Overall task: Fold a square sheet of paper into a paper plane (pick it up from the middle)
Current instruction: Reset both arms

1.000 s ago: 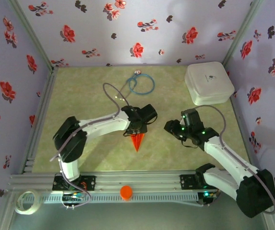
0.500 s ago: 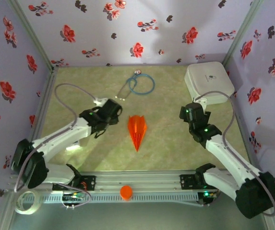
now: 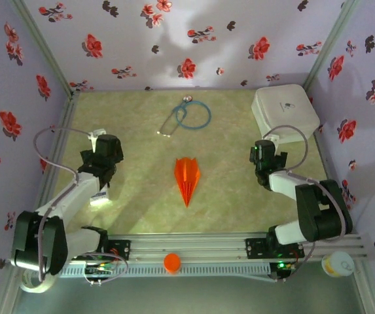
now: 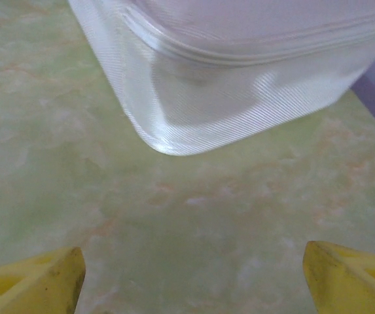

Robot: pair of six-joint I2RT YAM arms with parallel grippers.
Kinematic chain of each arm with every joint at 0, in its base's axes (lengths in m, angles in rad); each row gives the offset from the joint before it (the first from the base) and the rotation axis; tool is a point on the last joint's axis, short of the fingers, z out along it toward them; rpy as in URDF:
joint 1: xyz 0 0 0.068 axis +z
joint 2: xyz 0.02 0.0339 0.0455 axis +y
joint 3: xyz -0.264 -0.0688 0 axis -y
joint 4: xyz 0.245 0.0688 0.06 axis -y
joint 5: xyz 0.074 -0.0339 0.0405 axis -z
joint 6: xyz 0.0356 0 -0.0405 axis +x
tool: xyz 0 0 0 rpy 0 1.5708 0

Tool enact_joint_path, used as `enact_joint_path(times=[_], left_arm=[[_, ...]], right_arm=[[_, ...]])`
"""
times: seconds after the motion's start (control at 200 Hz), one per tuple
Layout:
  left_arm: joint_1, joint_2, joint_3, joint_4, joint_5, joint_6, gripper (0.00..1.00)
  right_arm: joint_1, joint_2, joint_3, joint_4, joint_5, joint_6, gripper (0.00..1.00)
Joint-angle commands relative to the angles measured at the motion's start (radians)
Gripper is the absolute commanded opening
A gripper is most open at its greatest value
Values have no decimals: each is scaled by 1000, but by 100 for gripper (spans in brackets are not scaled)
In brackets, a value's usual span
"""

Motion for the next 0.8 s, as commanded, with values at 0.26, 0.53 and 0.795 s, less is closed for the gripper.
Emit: enact_joint_path(times=[0.26, 0.53, 0.795], left_arm=[[127, 196, -154, 605, 164, 256, 92], [250, 304, -216, 852, 419, 274, 93], [272, 340, -272, 988, 462, 244, 90]], right_arm=[[-92, 6, -40, 277, -305, -131, 87], [-176, 106, -135, 536, -378, -71, 97], [-187, 124, -127, 541, -244, -13, 99]])
